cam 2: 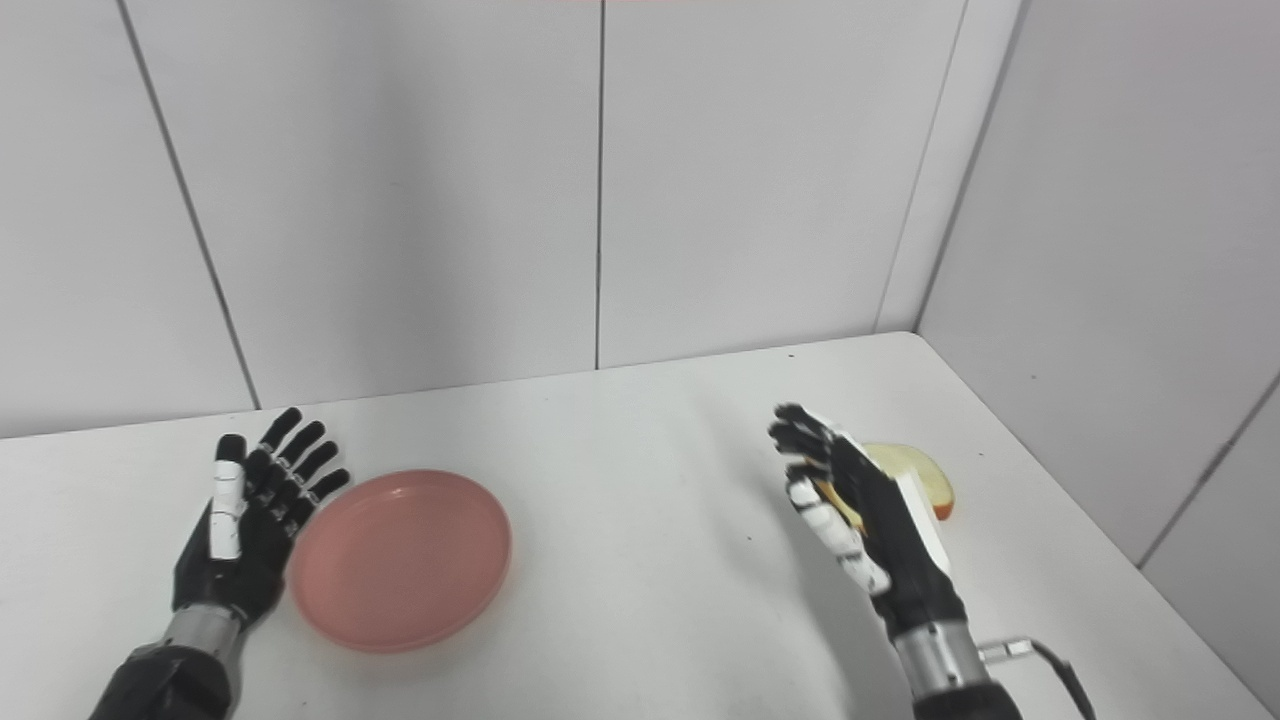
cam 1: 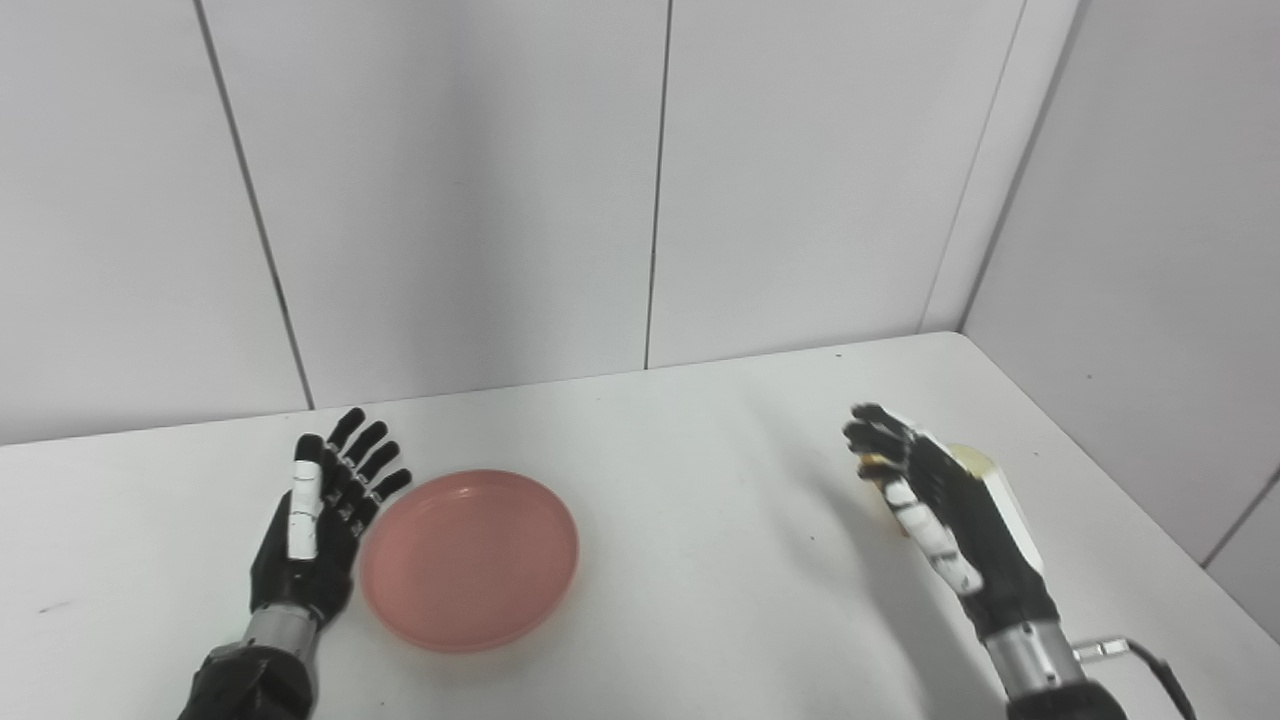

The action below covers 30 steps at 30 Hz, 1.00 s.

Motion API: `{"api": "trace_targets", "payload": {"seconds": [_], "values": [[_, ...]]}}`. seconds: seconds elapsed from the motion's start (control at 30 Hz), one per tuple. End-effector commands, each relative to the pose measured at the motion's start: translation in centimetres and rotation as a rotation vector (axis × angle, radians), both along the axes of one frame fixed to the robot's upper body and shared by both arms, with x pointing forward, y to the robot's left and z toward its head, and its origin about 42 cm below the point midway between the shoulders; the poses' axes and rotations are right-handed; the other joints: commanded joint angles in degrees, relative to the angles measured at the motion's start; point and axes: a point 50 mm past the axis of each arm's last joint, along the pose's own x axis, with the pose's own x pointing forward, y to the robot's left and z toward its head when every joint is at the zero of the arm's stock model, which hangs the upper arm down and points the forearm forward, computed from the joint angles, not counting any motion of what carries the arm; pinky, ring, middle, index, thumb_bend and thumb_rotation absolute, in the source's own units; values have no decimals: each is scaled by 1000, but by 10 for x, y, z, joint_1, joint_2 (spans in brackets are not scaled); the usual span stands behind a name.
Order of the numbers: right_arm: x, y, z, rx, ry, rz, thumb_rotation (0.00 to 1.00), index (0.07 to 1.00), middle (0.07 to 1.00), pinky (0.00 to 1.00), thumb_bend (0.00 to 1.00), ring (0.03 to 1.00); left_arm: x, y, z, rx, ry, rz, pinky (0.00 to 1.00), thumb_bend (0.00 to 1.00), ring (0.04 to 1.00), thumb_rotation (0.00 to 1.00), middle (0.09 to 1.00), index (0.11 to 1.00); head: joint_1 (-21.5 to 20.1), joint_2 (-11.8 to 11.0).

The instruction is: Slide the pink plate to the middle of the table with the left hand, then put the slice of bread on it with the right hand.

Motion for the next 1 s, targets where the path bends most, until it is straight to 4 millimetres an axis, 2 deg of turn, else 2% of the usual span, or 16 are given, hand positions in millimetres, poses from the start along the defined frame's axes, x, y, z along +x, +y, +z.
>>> {"api": "trace_targets", "payload": {"seconds": [0.0,0.07,0.17,0.3,0.37,0.43,0.5,0.63,0.83,0.97], "values": [[9,-25,27,-129,-25,-11,942,829,807,717,857,790,-9,6,-14,8,42,2,798,957,894,847,903,903,-1,1],[15,-39,37,-243,-25,-23,974,841,818,718,842,791,-9,7,-14,8,46,3,798,959,896,843,905,904,-1,0],[24,-59,55,-401,-2,-49,983,843,834,752,876,811,-9,7,-14,5,47,6,808,954,900,840,907,906,0,-1],[34,-81,76,-561,86,-36,880,851,880,842,925,882,-8,7,-14,8,39,5,804,952,900,841,907,904,1,-1],[38,-92,83,-668,121,-43,875,870,899,868,957,918,-8,7,-13,10,38,5,801,947,896,844,904,902,1,-1],[43,-102,87,-729,142,-50,850,872,899,867,974,922,-8,7,-13,12,38,6,799,947,893,844,901,900,3,-2],[47,-109,88,-777,153,-64,679,869,901,851,996,920,-8,7,-13,13,38,6,800,952,892,844,899,898,3,-2],[54,-123,85,-885,175,-116,531,874,911,827,1000,914,-9,6,-12,7,40,5,799,953,891,841,898,895,5,1],[64,-137,84,-966,229,-111,437,896,926,849,1000,919,-10,4,-11,12,38,-3,804,944,899,850,902,900,4,2],[72,-142,91,-1011,288,-64,434,914,938,899,1000,940,-11,4,-12,23,34,-7,808,941,902,858,905,903,5,-1]]}}
